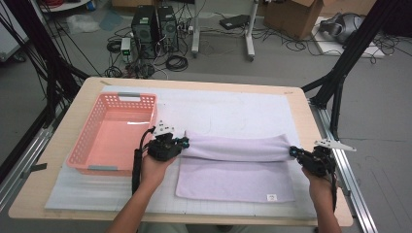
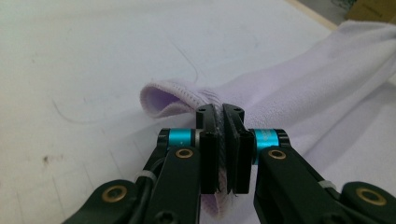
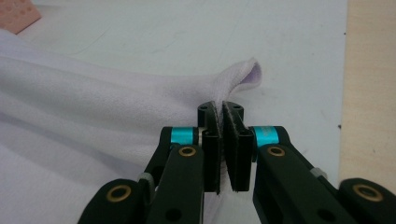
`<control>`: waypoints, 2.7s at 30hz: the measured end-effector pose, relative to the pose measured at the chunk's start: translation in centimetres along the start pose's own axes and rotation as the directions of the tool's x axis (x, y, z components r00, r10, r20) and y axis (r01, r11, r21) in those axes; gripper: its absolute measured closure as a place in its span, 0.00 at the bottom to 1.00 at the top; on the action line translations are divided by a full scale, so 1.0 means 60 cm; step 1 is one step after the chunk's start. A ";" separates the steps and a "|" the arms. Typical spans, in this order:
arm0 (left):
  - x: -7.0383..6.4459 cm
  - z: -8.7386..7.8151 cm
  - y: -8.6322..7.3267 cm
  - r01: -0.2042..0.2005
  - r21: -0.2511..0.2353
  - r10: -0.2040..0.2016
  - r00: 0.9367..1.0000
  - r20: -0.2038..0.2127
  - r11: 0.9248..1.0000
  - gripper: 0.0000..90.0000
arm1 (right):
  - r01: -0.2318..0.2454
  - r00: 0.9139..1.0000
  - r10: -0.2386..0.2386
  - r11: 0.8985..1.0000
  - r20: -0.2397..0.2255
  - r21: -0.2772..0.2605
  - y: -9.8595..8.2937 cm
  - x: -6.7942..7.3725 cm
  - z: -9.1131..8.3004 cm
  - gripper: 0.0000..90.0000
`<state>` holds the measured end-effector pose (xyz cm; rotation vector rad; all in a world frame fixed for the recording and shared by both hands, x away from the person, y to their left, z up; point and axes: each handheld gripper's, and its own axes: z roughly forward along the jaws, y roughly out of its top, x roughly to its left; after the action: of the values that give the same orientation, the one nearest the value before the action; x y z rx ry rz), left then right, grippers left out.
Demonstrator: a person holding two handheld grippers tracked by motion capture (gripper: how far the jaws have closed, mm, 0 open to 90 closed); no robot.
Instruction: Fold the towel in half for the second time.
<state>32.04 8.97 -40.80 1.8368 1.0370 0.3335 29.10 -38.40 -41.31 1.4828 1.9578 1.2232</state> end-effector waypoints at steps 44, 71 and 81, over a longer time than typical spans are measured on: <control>0.012 0.029 0.011 0.057 0.035 -0.057 0.998 0.013 0.998 0.95 | 0.043 0.998 -0.047 0.996 0.052 0.080 0.022 0.016 0.040 0.96; -0.046 -0.080 -0.084 -0.020 -0.015 0.021 0.992 0.126 1.000 0.86 | 0.063 0.997 -0.062 0.998 -0.046 0.028 -0.090 0.056 -0.089 0.85; -0.031 -0.031 -0.072 0.034 0.057 -0.039 0.994 0.100 0.998 0.72 | 0.034 0.999 -0.034 0.999 0.000 -0.003 -0.043 0.052 -0.057 0.72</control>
<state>27.57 9.42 -43.10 1.8622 1.0172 0.1889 23.97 -37.10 -41.03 1.4417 1.9722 1.2106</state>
